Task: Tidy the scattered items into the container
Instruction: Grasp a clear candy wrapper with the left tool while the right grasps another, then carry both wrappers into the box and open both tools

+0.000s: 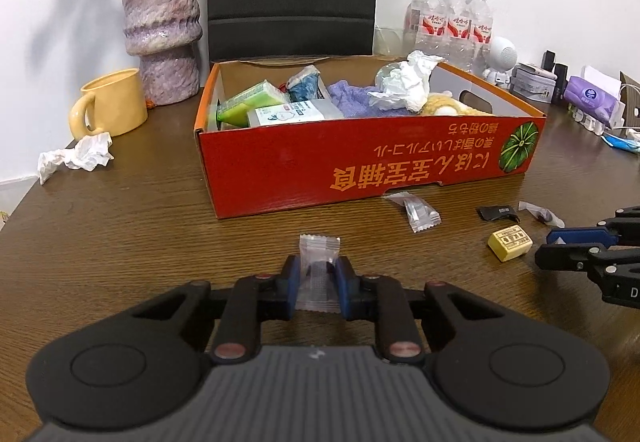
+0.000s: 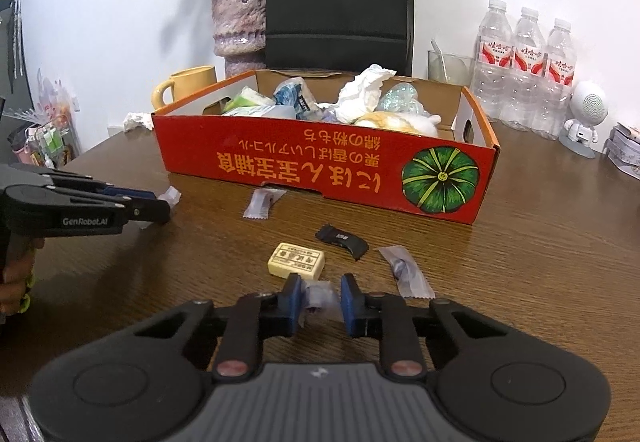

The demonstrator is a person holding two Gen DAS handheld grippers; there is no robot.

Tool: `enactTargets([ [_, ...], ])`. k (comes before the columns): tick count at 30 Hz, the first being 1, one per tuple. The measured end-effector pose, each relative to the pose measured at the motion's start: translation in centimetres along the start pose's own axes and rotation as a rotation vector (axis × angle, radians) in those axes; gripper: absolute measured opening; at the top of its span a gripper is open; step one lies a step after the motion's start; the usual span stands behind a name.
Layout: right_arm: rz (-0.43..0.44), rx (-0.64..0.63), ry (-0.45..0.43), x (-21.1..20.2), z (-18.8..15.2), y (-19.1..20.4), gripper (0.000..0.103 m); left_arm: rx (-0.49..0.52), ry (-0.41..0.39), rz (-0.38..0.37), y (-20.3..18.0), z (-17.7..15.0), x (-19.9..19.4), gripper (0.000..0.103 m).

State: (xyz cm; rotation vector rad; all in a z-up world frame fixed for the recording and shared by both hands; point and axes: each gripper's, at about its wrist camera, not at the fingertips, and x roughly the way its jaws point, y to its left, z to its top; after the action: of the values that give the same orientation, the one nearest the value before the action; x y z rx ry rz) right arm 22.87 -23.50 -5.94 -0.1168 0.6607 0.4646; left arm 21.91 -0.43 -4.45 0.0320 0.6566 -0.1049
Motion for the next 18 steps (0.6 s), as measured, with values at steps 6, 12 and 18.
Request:
enactTargets([
  [6,-0.006,0.017,-0.023,-0.8,0.1,0.0,0.018,0.002,-0.015,-0.015,-0.3,0.0,-0.6,0.020],
  [12,-0.005,0.033,-0.093,-2.8,1.0,-0.3,0.018,-0.019,-0.101,-0.047,-0.6,1.7,-3.3,0.020],
  [18,-0.004,0.021,-0.182,-5.0,4.5,-1.0,0.018,-0.008,-0.192,-0.040,-0.6,5.2,-4.9,0.020],
])
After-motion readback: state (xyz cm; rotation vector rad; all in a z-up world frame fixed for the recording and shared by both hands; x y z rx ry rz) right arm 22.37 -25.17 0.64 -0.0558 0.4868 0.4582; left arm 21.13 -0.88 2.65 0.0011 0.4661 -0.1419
